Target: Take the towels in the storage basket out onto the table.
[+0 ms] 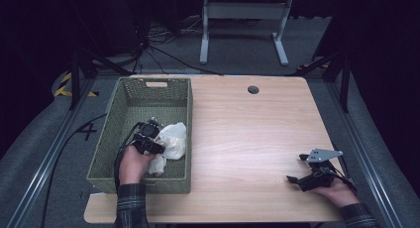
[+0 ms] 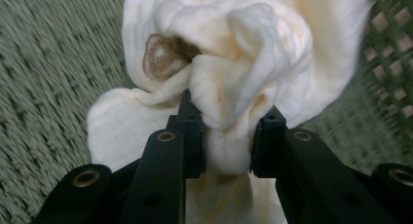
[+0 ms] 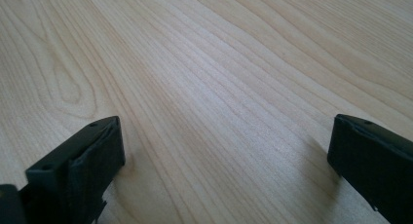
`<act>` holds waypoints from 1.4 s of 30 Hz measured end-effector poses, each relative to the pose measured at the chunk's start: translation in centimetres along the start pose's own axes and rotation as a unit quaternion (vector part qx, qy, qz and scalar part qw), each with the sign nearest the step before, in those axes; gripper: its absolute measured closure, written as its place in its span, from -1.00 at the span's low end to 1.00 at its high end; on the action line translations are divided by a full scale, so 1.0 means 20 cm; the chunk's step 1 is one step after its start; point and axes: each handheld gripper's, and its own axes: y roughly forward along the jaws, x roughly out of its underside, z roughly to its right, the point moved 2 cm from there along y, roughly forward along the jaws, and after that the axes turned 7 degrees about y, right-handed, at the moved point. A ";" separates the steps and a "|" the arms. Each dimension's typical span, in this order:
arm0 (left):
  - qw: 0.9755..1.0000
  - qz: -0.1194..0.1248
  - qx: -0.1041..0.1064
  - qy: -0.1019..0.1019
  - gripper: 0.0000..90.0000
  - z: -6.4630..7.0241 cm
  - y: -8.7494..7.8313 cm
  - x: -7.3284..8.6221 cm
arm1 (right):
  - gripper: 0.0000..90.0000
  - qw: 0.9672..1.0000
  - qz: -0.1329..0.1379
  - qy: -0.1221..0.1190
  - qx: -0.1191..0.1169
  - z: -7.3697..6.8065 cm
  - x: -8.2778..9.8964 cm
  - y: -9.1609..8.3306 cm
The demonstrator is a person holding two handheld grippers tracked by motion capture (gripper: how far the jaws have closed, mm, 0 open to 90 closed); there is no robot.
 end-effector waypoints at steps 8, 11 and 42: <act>0.996 0.080 0.030 -0.002 0.61 -0.01 -0.10 0.00 | -1.00 1.000 0.000 0.000 0.000 0.00 0.00 0.00; 0.995 0.097 0.031 0.003 0.61 -0.01 -0.13 -0.01 | -1.00 1.000 0.000 0.000 0.000 0.00 0.00 0.00; 0.974 0.214 0.051 0.061 0.62 0.11 -0.54 -0.17 | -0.99 1.000 0.000 0.000 0.001 0.00 0.00 0.00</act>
